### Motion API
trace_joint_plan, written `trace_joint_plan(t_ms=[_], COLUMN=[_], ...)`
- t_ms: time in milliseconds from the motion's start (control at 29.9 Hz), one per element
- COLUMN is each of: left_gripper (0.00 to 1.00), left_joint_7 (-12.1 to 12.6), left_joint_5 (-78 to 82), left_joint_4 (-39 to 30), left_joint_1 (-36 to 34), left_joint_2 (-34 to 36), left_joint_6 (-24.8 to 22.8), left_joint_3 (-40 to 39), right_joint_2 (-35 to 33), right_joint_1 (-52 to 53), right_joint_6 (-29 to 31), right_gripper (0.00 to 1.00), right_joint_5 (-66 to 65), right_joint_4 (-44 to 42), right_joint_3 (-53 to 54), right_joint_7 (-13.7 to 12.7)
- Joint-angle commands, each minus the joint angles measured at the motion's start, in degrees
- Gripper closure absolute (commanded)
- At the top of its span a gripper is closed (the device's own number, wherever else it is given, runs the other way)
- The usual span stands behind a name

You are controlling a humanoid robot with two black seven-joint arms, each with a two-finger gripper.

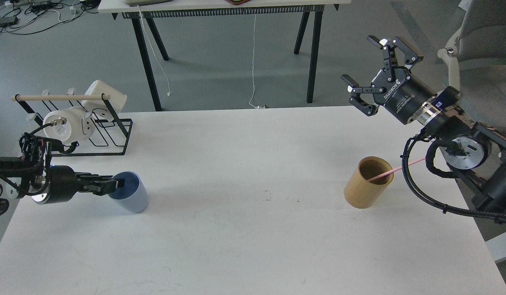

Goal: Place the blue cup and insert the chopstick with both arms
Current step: 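Lift the blue cup and carry it toward the table center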

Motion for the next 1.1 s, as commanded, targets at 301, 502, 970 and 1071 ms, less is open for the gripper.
trace_joint_plan(t_ms=[301, 502, 970, 1071], left_gripper=[1.0, 1.0, 1.0, 1.0], left_joint_7=[0.0, 0.0, 0.0, 0.0], left_joint_5=[-3.7, -6.8, -9.6, -9.2], left_joint_4=[-0.6, -4.0, -7.1, -1.3], left_joint_1=[1.7, 1.4, -8.4, -14.7], left_joint_2=[-0.1, 1.3, -8.4, -14.3], left_joint_6=[2.7, 4.3, 3.2, 3.0], left_joint_3=[-0.4, -1.3, -4.1, 2.9], right_joint_2=[-0.3, -0.4, -5.4, -6.5], right_joint_1=[-0.1, -0.2, 0.5, 0.4], right_joint_6=[0.0, 0.0, 0.0, 0.0], right_gripper=[0.04, 0.04, 0.04, 0.04], right_joint_5=[0.0, 0.0, 0.9, 0.9], right_joint_4=[0.7, 0.7, -0.3, -0.8], right_joint_3=[-0.1, -0.1, 3.9, 4.7], right_joint_7=[0.0, 0.0, 0.0, 0.0])
